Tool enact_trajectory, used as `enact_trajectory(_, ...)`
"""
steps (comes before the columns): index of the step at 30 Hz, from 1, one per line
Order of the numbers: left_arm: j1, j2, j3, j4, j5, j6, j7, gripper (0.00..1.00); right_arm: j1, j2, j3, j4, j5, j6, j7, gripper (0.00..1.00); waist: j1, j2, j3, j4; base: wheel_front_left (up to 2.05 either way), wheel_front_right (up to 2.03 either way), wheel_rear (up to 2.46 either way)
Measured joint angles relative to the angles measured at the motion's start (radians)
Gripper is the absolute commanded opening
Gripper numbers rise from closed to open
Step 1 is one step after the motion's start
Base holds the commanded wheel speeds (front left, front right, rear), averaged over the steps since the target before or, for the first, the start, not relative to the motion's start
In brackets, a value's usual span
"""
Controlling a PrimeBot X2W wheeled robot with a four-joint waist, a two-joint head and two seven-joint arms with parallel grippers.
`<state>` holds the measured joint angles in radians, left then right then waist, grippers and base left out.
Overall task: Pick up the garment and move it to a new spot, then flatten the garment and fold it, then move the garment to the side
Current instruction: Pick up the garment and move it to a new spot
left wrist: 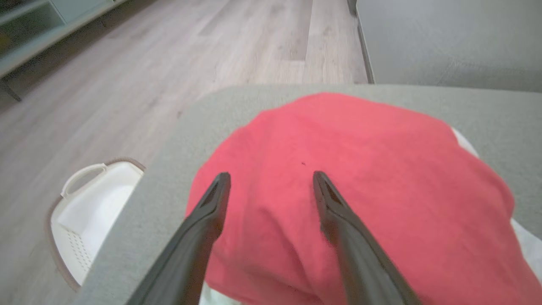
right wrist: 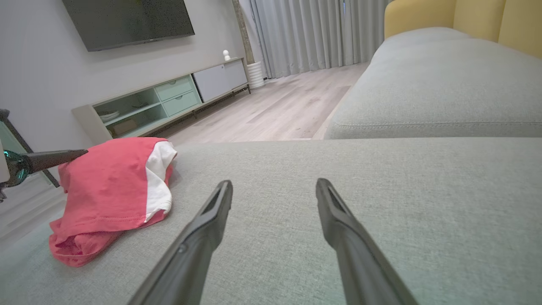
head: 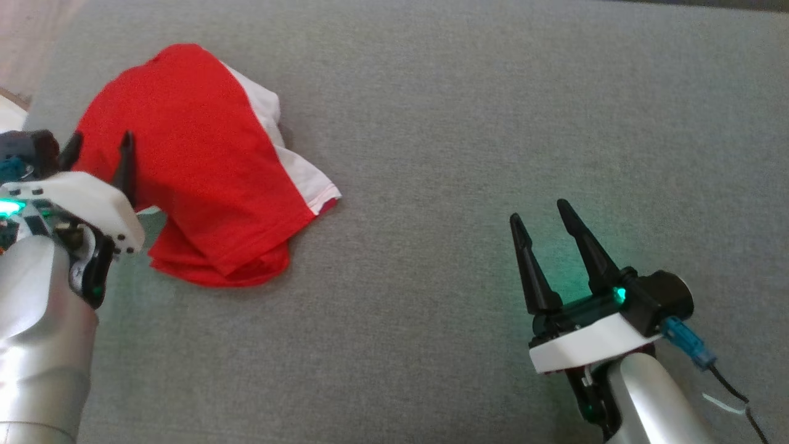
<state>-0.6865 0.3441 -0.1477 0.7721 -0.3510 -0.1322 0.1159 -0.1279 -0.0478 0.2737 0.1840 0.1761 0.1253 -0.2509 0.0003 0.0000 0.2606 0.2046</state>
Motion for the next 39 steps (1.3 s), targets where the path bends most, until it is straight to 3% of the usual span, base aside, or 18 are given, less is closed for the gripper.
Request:
enact_trajectory(7, -0.03, 0.031, -0.079, 0.127, -0.107, 0.0, 0.023, 1.0, -0.006, 0.0, -0.006, -0.006, -0.003, 0.0, 0.0, 1.0, -0.0002, 0.0, 0.038, -0.04, 0.0, 0.0, 0.0)
enact_trajectory(8, -0.034, 0.031, -0.087, 0.135, -0.12, 0.0, 0.022, 0.42, -0.005, 0.0, -0.006, -0.007, -0.004, 0.0, 0.0, 1.0, -0.0002, 0.0, 0.041, -0.043, 0.0, 0.0, 0.0)
enact_trajectory(9, -0.037, 0.031, -0.099, 0.14, -0.133, 0.0, 0.015, 0.0, -0.005, 0.0, -0.007, -0.008, -0.004, 0.0, 0.0, 1.0, -0.0001, 0.0, 0.042, -0.045, 0.0, 0.0, 0.0)
enact_trajectory(17, -0.096, 0.069, -0.135, 0.138, -0.177, 0.0, -0.192, 0.0, -0.005, 0.0, -0.013, -0.006, -0.002, 0.0, 0.0, 1.0, -0.0004, 0.0, 0.013, -0.04, 0.0, 0.0, 0.0)
enact_trajectory(24, -0.13, 0.091, -0.146, 0.056, -0.206, 0.0, -0.332, 0.0, -0.003, 0.0, 0.0, 0.01, 0.018, 0.0, 0.0, 1.0, -0.0004, 0.0, -0.043, -0.028, 0.0, 0.0, 0.0)
enact_trajectory(30, -0.13, 0.1, -0.098, -0.114, -0.221, 0.002, -0.365, 0.0, 0.001, 0.0, 0.004, 0.017, 0.046, 0.0, 0.0, 1.0, -0.0004, 0.0, -0.097, -0.026, 0.0, 0.0, 0.0)
enact_trajectory(34, -0.118, 0.093, -0.042, -0.279, -0.218, 0.027, -0.373, 0.0, 0.02, 0.0, 0.005, 0.017, 0.063, 0.0, 0.0, 1.0, -0.0005, 0.0, -0.123, -0.026, 0.0, 0.0, 0.0)
enact_trajectory(39, -0.034, 0.084, -0.051, -0.374, -0.208, 0.041, -0.373, 0.0, 0.038, 0.0, 0.007, 0.02, 0.072, 0.0, 0.0, 1.0, -0.0004, 0.0, -0.138, -0.022, 0.0, 0.0, 0.0)
